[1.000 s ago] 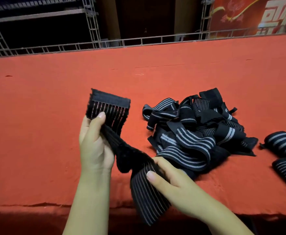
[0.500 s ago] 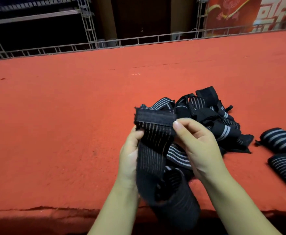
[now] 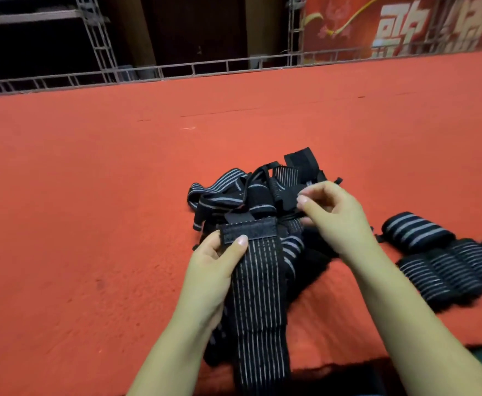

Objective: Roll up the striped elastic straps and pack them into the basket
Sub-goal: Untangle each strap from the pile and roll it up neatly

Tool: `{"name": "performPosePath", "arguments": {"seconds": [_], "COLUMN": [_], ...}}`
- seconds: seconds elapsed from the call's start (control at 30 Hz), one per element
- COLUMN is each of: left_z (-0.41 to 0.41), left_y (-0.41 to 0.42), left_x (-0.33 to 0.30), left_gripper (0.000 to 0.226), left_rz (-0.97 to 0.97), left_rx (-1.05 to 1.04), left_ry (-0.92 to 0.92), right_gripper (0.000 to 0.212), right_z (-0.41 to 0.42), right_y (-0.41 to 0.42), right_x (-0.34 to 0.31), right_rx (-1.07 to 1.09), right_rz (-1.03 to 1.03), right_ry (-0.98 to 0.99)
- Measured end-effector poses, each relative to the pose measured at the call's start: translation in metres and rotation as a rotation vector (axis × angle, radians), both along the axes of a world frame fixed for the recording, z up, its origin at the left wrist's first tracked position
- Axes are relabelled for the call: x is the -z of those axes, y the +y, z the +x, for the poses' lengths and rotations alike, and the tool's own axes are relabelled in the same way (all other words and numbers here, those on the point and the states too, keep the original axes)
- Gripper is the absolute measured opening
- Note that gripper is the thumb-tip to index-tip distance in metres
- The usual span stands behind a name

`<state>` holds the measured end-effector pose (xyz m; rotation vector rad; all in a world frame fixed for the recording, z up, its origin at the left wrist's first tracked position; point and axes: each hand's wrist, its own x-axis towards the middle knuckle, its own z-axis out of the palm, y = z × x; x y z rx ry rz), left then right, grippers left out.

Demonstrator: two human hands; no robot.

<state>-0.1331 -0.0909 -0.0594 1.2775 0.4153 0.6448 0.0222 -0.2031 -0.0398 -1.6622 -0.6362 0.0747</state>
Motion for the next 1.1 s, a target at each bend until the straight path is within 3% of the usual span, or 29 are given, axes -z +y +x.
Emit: {"name": "performPosePath", "arguments": {"seconds": [0.03, 0.1, 0.23, 0.33, 0.6, 0.73, 0.97, 1.1], "left_z": [0.003, 0.009, 0.022, 0.029, 0.037, 0.037, 0.031, 0.022], "left_y": [0.001, 0.003, 0.008, 0.012, 0.019, 0.021, 0.023, 0.030], "left_x": [0.001, 0.001, 0.002, 0.005, 0.008, 0.007, -0.010, -0.024], "left_gripper": [0.014, 0.013, 0.012, 0.013, 0.012, 0.012, 0.041, 0.035], "left_rz": [-0.005, -0.010, -0.028, -0.039, -0.037, -0.020, -0.062, -0.012], "left_rx": [0.001, -0.004, -0.023, -0.015, -0.033, -0.054, -0.116, -0.200], "left_ry": [0.011, 0.030, 0.045, 0.063, 0.076, 0.063, -0.051, -0.059], "right_gripper": [0.006, 0.023, 0.055, 0.057, 0.020, 0.003, 0.018, 0.016], "right_z": [0.023, 0.069, 0.132, 0.153, 0.167, 0.161, 0.118, 0.076], "right_y": [0.003, 0.011, 0.034, 0.047, 0.058, 0.054, 0.050, 0.047], "right_x": [0.000, -0.001, 0.011, 0.030, 0.048, 0.026, -0.066, -0.098], "right_rx": [0.090, 0.193, 0.187, 0.147, 0.249, 0.241, 0.056, -0.130], "right_rz": [-0.078, -0.274, -0.664, -0.765, -0.433, -0.104, 0.308, 0.403], "right_ry": [-0.067, -0.116, -0.016, 0.095, 0.074, 0.096, 0.064, 0.103]}}
